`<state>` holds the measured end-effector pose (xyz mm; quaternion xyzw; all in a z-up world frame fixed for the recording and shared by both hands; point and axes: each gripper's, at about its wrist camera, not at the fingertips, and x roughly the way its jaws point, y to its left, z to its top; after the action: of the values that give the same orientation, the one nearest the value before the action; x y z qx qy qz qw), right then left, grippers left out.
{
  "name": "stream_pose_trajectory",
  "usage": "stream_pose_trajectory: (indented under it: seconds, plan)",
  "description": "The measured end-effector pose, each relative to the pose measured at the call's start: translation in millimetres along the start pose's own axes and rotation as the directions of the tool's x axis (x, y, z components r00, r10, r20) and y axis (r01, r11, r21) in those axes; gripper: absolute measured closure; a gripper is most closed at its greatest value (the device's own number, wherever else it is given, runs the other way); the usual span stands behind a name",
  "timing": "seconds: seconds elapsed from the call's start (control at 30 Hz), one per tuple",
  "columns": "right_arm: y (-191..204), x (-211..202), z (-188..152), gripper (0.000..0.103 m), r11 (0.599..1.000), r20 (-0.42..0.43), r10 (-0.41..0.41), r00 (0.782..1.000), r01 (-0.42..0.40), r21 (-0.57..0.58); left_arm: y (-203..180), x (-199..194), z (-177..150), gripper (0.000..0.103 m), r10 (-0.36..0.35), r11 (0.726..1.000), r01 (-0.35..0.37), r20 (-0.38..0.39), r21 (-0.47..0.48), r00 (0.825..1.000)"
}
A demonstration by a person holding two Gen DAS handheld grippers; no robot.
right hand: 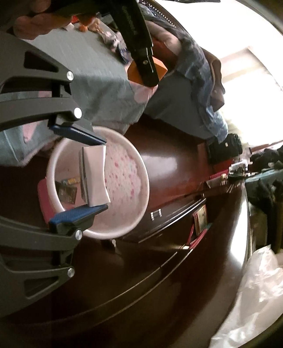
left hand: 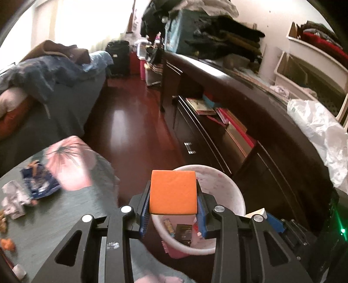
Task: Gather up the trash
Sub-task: 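Carry the sponge and white box to the pink wastebasket and open both tools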
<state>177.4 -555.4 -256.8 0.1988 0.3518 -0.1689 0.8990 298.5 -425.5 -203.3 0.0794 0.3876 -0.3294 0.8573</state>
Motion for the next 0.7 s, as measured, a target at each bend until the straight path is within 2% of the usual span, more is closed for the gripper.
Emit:
stream_pose_trajectory:
  seconds: [0.43,0.5,0.57,0.63,0.7]
  plan:
    - [-18.3,45.6,6.0,0.047,0.997,-0.004,-0.075,0.997,0.075,0.013,-21.3,61.8,9.1,0.065,-0.036,0.998,0.041,-0.098,0.05,0.995]
    - [-18.3,51.3,6.1,0.044,0.995,-0.003,-0.097,0.995,0.097,0.007,-21.6,66.7,10.2,0.052,-0.031,0.998,0.036,-0.1,0.047,0.994]
    - [-21.0,56.3,6.1,0.037,0.994,-0.004,-0.107,0.994,0.107,0.006,-21.6,67.8,11.9,0.027,-0.021,0.999,0.025,-0.085,0.047,0.996]
    - [-21.9,60.4,4.8,0.033,0.994,-0.009,-0.112,0.994,0.112,0.008,-19.6,64.2,13.1,0.016,-0.005,0.999,0.008,-0.055,0.046,0.998]
    - [-22.2,61.7,2.6,0.031,0.993,-0.014,-0.114,0.993,0.114,0.01,-18.3,59.8,14.9,0.014,-0.004,0.999,0.006,-0.038,0.052,0.999]
